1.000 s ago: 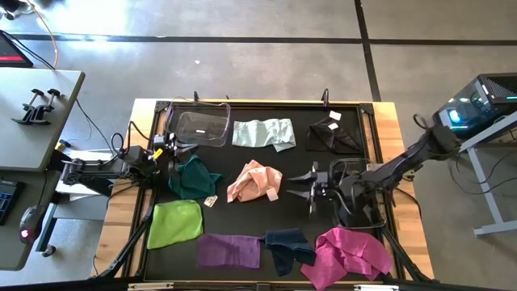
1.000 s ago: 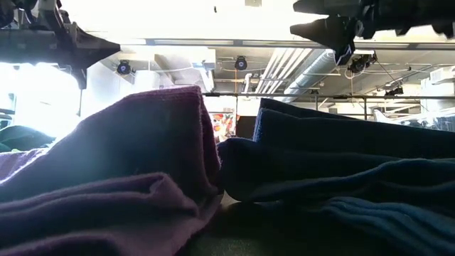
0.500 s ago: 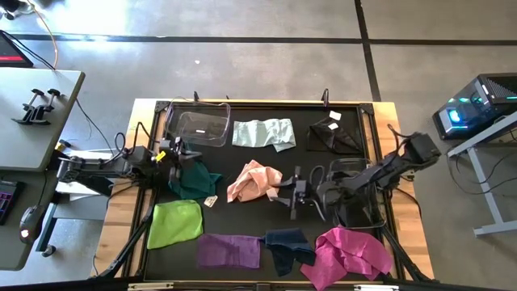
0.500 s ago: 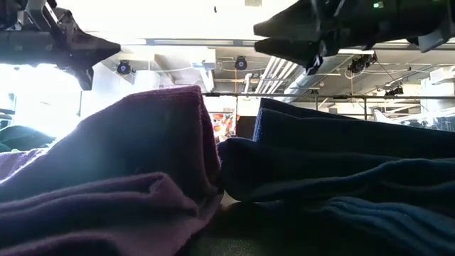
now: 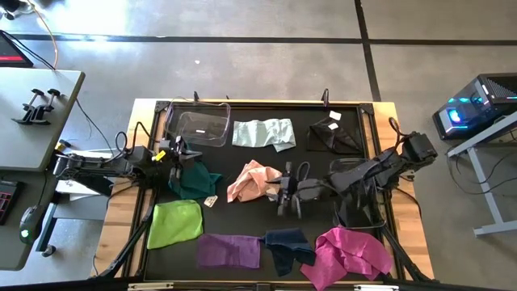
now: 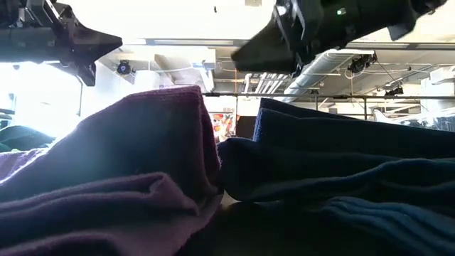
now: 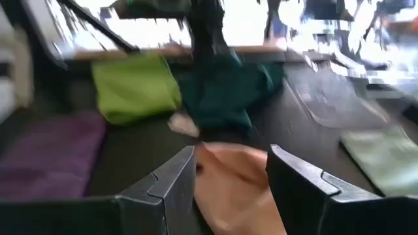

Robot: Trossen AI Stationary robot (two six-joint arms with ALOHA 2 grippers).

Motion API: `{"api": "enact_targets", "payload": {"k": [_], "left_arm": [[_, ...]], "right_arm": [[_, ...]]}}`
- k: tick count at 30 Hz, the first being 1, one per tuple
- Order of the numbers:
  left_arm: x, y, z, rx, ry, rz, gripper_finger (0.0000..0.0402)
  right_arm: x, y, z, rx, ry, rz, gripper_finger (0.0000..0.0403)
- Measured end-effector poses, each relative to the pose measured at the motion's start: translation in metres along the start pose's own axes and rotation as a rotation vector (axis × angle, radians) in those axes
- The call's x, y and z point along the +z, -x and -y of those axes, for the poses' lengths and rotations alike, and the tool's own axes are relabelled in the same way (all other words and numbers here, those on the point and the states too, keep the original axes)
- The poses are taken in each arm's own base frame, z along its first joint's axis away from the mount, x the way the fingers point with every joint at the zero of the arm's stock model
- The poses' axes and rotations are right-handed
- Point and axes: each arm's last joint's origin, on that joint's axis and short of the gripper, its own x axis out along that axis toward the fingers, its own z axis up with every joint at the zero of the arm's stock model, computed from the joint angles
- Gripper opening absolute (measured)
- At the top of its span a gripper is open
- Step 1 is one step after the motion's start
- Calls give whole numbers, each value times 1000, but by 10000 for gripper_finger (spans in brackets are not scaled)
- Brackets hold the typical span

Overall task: Sort towels by color in basket
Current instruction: Put the black towel into the bottom transparent bin

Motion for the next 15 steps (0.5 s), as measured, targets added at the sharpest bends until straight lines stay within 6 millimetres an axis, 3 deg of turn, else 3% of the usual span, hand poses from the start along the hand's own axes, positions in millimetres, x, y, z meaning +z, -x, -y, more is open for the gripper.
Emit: {"api": "enact_targets", "payload": {"k": [8, 15], "left_arm": [[0, 0, 0, 0, -1, -4, 0], [-3, 0, -1, 10, -37, -33, 0]], "right_arm": [[25, -6, 16, -162, -61, -326, 187], [43, 10, 39, -248, -110, -689, 243]]}}
